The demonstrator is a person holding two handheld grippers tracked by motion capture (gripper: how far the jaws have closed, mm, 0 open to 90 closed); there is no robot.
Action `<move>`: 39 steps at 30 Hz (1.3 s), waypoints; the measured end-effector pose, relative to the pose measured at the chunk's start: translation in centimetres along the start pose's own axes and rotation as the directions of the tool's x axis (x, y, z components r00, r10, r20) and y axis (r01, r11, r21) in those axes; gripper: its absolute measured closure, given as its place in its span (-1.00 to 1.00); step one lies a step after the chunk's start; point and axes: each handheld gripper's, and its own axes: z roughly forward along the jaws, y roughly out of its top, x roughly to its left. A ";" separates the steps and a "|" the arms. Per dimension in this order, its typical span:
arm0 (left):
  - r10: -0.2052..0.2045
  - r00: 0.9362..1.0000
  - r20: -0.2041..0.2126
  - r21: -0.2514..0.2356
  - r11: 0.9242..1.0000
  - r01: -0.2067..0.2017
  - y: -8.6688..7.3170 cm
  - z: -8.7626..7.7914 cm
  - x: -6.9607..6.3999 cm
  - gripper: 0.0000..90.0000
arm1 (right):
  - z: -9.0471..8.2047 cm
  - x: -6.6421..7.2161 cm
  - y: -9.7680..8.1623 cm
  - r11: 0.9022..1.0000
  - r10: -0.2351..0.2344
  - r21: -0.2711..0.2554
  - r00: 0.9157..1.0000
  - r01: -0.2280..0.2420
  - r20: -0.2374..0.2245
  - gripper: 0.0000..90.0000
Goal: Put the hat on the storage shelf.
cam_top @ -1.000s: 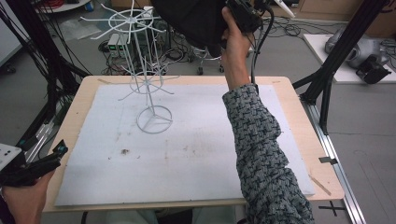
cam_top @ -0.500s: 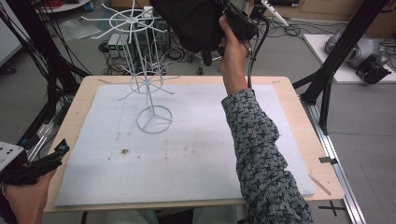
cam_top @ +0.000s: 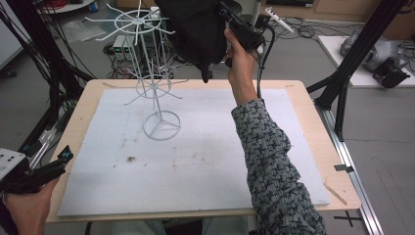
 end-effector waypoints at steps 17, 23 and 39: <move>0.000 1.000 0.002 -0.009 1.000 0.000 0.1 0.2 0.0 -0.63 | -0.9 -0.1 -0.3 0.988 -0.066 0.140 0.997 0.062 0.025 0.79; 0.005 1.000 0.008 -0.005 1.000 -0.005 0.2 0.5 -0.2 -0.63 | -1.6 -0.5 -1.1 0.988 -0.070 0.142 0.997 0.067 0.018 0.78; 0.010 1.000 0.024 -0.006 1.000 -0.009 0.3 0.9 -0.5 -0.63 | -1.9 0.3 -0.8 0.975 -0.148 0.174 0.987 0.137 0.056 0.60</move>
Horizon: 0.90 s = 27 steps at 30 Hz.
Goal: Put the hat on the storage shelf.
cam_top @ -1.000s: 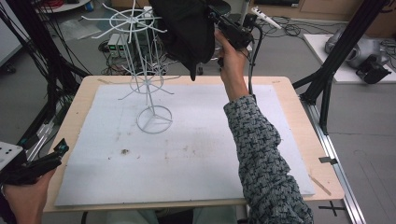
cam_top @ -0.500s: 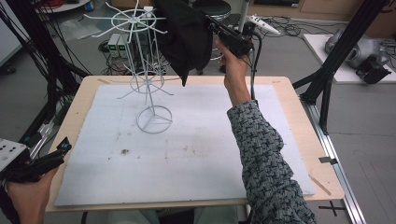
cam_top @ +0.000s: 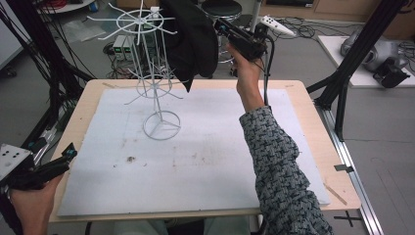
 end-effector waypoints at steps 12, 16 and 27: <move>0.000 1.000 0.024 -0.008 1.000 0.000 0.2 0.8 -0.4 -0.63 | -2.0 0.4 0.1 0.994 -0.096 0.071 0.983 0.086 0.155 0.39; 0.009 0.999 0.041 -0.003 1.000 -0.009 0.4 1.4 -0.9 -0.63 | -2.8 0.2 0.0 0.992 -0.091 0.103 0.979 0.074 0.182 0.28; 0.019 0.996 0.090 -0.005 1.000 -0.018 0.7 3.3 -2.0 -0.63 | -6.0 1.3 1.1 0.981 -0.176 0.131 0.935 0.142 0.308 0.08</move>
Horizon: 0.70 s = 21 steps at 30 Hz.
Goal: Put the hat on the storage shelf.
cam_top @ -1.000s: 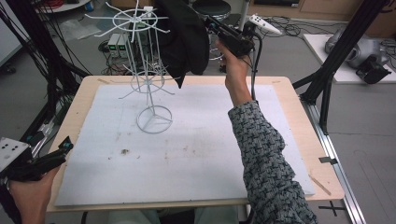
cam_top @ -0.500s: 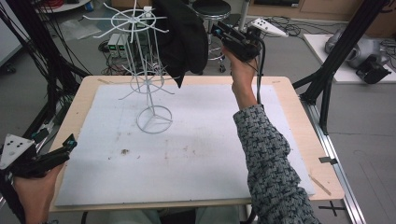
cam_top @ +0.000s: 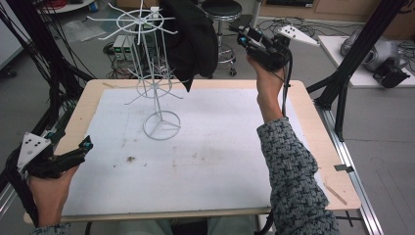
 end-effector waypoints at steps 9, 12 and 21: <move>-0.001 1.000 0.031 0.001 1.000 0.001 0.1 1.5 -0.6 -0.63 | -3.8 -0.7 -2.2 0.999 -0.022 0.043 0.995 0.018 0.096 -0.12; -0.001 0.999 0.042 0.009 1.000 0.000 0.0 2.1 -0.9 -0.63 | -4.9 -0.8 -2.7 0.998 -0.033 0.052 0.992 0.027 0.119 -0.18; 0.008 0.997 0.079 0.010 1.000 -0.009 0.2 3.3 -1.8 -0.63 | -9.9 -1.1 -4.2 0.995 -0.066 0.089 0.980 0.050 0.187 -0.33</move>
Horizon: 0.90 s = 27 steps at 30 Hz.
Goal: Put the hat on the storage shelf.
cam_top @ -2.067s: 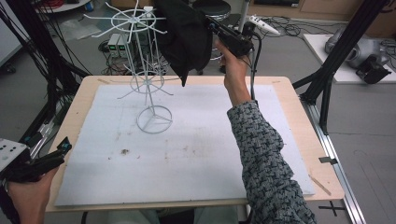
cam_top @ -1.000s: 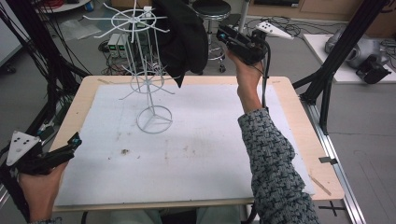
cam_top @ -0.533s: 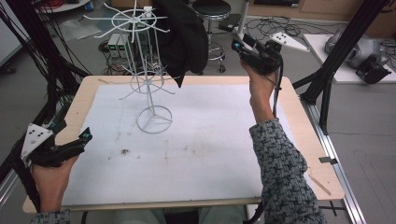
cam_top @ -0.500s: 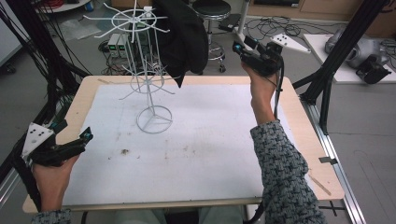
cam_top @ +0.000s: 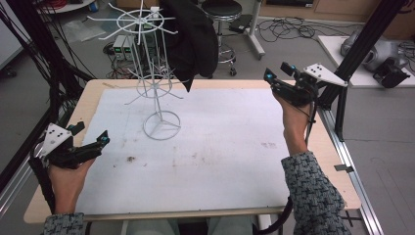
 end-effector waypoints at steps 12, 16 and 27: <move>-0.008 1.000 0.025 -0.003 1.000 0.008 0.0 0.6 -0.1 -0.63 | -3.9 -1.2 -2.5 0.999 0.007 0.040 0.996 -0.011 0.085 -0.63; -0.015 0.999 0.029 -0.006 1.000 0.015 0.0 0.8 -0.1 -0.63 | -5.1 -1.4 -3.5 0.999 0.020 0.046 0.992 -0.026 0.122 -0.72; -0.012 0.999 0.034 -0.002 1.000 0.012 -0.1 0.9 -0.4 -0.63 | -7.2 -1.8 -6.4 0.993 0.012 0.114 0.986 -0.031 0.166 -0.78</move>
